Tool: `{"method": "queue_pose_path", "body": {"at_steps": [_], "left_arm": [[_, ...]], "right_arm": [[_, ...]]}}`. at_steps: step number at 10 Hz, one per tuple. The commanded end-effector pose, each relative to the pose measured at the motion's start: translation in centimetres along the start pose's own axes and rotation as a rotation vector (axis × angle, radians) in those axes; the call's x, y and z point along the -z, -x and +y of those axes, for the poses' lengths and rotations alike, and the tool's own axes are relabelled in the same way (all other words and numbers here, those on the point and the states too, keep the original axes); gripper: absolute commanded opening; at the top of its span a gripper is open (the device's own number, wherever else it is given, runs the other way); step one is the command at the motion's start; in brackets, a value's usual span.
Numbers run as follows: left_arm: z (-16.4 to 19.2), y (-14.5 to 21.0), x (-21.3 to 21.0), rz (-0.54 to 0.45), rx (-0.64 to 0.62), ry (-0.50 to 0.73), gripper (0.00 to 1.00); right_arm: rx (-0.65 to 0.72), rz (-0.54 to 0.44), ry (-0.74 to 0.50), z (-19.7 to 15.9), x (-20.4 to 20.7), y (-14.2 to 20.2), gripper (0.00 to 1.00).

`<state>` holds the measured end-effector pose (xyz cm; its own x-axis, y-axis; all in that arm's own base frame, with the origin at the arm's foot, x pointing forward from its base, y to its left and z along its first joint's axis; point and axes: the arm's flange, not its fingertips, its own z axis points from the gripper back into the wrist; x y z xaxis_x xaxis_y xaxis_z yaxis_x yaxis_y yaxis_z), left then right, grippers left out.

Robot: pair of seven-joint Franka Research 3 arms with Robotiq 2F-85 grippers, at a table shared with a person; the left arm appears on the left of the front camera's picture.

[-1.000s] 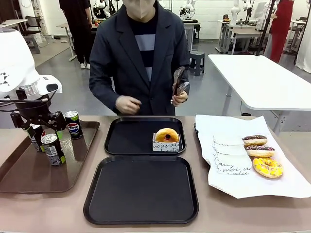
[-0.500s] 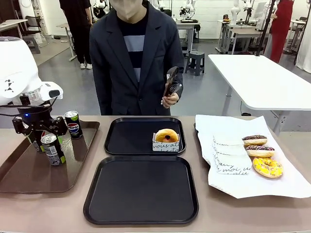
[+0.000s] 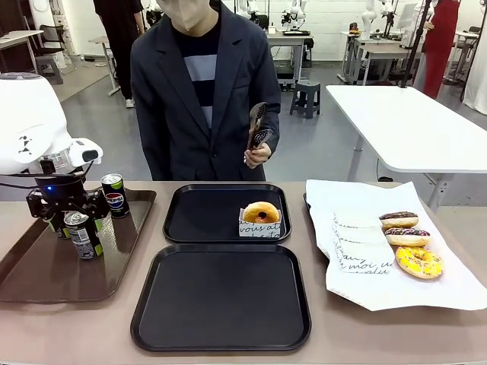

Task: Set up donuts and drinks on trays.
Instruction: Pick up one Pepsi coke and place it on the Flat Tray.

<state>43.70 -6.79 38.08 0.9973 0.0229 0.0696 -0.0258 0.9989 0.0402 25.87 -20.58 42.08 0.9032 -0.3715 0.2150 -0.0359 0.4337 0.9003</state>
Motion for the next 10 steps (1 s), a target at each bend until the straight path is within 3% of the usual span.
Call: {"method": "queue_pose_path", "body": {"at_steps": [1,3,4,6,7,8,9,10], "left_arm": [[-0.5,-0.87,0.02,-0.021,-0.022,-0.012,1.0],[-0.75,-0.53,-0.04,-0.028,-0.004,-0.005,0.97],[-0.78,-0.38,-0.24,-0.033,0.002,-0.002,0.86],[-0.72,-0.56,-0.56,-0.019,-0.003,-0.01,0.83],[-0.75,-0.58,-0.6,-0.013,-0.007,-0.012,0.68],[-0.77,-0.48,-0.63,-0.006,-0.014,-0.014,0.74],[-0.76,-0.44,-0.68,0.003,-0.021,-0.019,0.53],[-0.74,-0.48,-0.76,0.011,-0.027,-0.022,0.65]], "right_arm": [[-0.008,-0.007,-0.018,-0.1,0.09,0.01,1.0],[-0.008,-0.007,-0.018,-0.1,0.09,0.01,1.0],[-0.008,-0.007,-0.018,-0.1,0.09,0.01,1.0],[-0.008,-0.007,-0.018,-0.1,0.09,0.01,1.0],[-0.008,-0.007,-0.018,-0.1,0.09,0.01,1.0],[-0.008,-0.007,-0.018,-0.1,0.09,0.01,1.0],[-0.008,-0.007,-0.018,-0.1,0.09,0.01,1.0],[-0.008,-0.007,-0.018,-0.1,0.09,0.01,1.0]]}}
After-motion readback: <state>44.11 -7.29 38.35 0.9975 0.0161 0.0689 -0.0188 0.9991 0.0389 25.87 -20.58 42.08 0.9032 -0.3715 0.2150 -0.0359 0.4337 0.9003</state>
